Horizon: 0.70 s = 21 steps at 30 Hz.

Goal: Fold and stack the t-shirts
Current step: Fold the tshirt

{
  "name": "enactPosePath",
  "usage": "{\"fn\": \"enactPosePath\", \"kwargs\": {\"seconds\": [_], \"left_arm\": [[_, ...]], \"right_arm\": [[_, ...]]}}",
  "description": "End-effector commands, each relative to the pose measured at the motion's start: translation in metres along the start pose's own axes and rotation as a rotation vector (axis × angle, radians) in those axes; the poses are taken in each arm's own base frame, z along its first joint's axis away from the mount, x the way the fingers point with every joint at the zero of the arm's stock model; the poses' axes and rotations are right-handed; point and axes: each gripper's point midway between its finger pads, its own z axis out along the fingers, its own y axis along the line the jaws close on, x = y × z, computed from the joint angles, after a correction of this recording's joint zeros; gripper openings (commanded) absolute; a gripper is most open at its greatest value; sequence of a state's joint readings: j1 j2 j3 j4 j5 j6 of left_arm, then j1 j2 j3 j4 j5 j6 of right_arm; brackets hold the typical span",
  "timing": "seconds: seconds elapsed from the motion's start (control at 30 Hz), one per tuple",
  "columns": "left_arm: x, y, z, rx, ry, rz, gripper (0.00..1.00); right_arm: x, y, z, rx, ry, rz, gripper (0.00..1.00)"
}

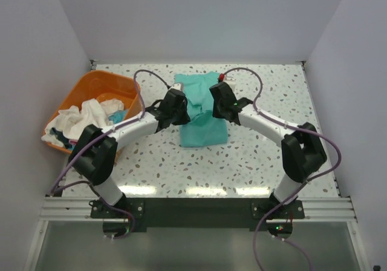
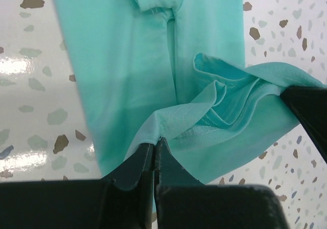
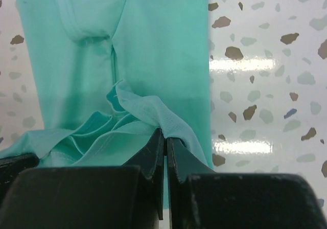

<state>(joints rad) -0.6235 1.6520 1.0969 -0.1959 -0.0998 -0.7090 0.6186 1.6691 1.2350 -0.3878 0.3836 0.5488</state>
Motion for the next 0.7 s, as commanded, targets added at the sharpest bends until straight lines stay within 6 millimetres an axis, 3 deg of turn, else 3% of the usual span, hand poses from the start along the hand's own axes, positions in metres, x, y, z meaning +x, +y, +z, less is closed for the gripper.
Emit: {"fn": "enactPosePath", "kwargs": {"seconds": [0.0, 0.17, 0.3, 0.47, 0.57, 0.6, 0.67], "left_arm": [[-0.025, -0.006, 0.010, 0.020, -0.043, 0.019, 0.00], [-0.039, 0.006, 0.026, -0.013, -0.060, 0.005, 0.00], [-0.052, 0.004, 0.037, 0.003, -0.074, 0.014, 0.00], [-0.049, 0.015, 0.055, -0.022, -0.035, 0.003, 0.00], [-0.052, 0.021, 0.062, -0.036, -0.042, -0.009, 0.05], [-0.055, 0.024, 0.065, -0.046, -0.045, -0.015, 0.09], [-0.060, 0.027, 0.067, -0.060, -0.059, -0.015, 0.26]], "right_arm": [[-0.019, 0.012, 0.014, -0.030, -0.020, -0.026, 0.00], [-0.020, 0.010, 0.042, 0.005, 0.003, -0.024, 0.00], [-0.026, 0.009, 0.057, 0.015, -0.006, -0.018, 0.00], [-0.031, 0.011, 0.071, 0.029, 0.012, -0.023, 0.00], [-0.030, 0.011, 0.082, 0.034, 0.020, -0.019, 0.00], [-0.031, 0.010, 0.088, 0.040, 0.027, -0.011, 0.05], [-0.032, 0.008, 0.092, 0.052, 0.037, -0.002, 0.15]]}}
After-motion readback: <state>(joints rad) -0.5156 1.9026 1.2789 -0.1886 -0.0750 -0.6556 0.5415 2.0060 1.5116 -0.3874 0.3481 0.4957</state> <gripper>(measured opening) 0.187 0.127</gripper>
